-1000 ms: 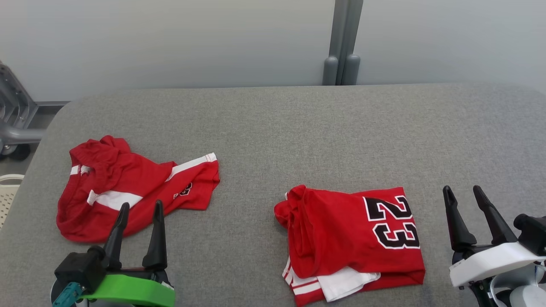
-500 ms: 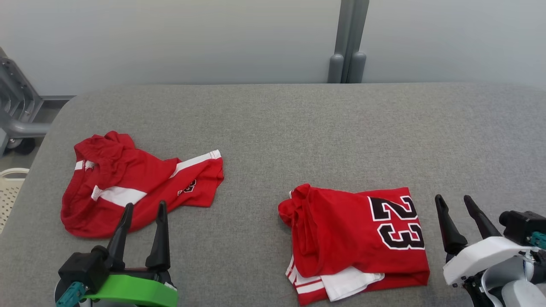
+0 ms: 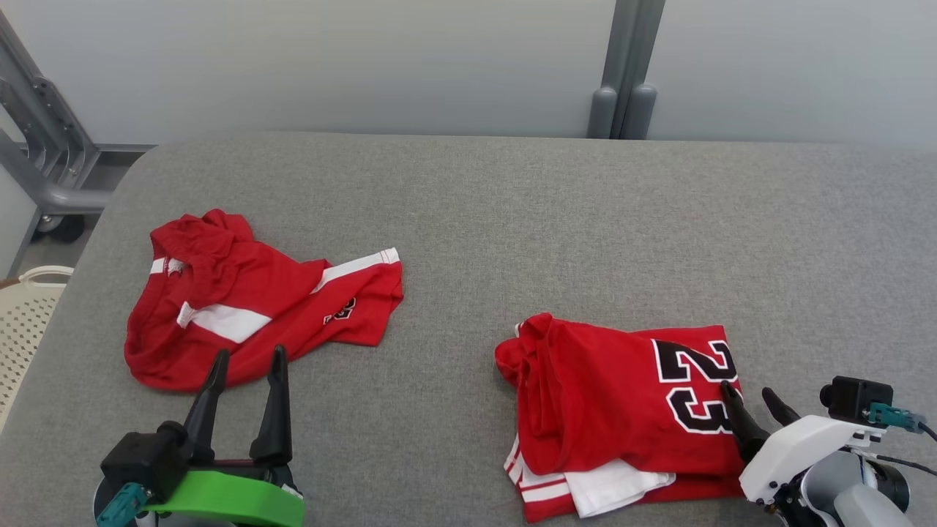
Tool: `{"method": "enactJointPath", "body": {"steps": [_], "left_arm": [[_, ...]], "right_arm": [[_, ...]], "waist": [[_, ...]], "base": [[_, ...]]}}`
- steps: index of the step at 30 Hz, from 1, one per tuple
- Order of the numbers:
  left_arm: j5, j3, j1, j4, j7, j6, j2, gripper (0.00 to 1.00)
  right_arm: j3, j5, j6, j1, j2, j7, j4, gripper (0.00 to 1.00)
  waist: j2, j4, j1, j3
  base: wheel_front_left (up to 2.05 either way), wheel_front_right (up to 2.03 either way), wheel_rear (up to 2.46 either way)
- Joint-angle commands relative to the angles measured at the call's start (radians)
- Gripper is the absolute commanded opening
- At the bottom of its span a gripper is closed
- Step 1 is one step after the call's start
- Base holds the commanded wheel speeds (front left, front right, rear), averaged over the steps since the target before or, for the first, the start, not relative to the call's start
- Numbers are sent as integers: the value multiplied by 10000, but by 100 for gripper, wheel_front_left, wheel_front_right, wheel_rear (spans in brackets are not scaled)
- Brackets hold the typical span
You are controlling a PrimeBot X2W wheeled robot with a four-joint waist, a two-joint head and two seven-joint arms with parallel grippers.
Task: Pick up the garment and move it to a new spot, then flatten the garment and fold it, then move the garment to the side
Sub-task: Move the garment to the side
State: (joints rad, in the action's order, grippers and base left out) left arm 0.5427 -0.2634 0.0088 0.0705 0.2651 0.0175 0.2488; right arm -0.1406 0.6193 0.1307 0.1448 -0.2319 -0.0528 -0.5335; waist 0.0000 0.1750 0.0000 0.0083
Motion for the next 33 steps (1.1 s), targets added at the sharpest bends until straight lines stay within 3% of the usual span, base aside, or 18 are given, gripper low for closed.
{"method": "enactJointPath", "body": {"steps": [1, 11, 20, 21, 22, 23, 33], "left_arm": [[-93, 2, -168, -24, 6, 7, 66, 100], [-83, -10, -208, -26, 6, 47, 65, 100], [-68, -33, -175, -26, 7, 75, 31, 100], [-62, -33, -184, -20, 7, 74, 32, 100], [-59, -29, -192, -16, 7, 74, 34, 100], [-51, -20, -201, -13, 7, 73, 40, 100], [-36, 6, -138, 5, 7, 86, 41, 100]], "right_arm": [[-32, 279, 2, 155, -64, 130, -179, 100], [-671, 1581, 2, 962, -378, 1791, -1105, 100], [-1161, 2348, 2, 1160, -599, 2573, -793, 98], [-1200, 2395, 2, 1153, -605, 2574, -782, 47], [-1225, 2442, 2, 1158, -619, 2534, -771, 19], [-1247, 2475, 2, 1162, -645, 2490, -772, 0], [-1471, 2628, 2, 1253, -856, 1810, -682, 0]], "waist": [[0, 18, 0, 27], [0, 36, 0, 141], [0, 120, 0, 129], [0, 128, 0, 129], [0, 138, 0, 130], [0, 145, 0, 130], [0, 129, 0, 81]], "base": [[0, 0, 0], [0, 0, 0], [0, 0, 0], [0, 0, 0], [0, 0, 0], [0, 0, 0], [0, 0, 0]]}}
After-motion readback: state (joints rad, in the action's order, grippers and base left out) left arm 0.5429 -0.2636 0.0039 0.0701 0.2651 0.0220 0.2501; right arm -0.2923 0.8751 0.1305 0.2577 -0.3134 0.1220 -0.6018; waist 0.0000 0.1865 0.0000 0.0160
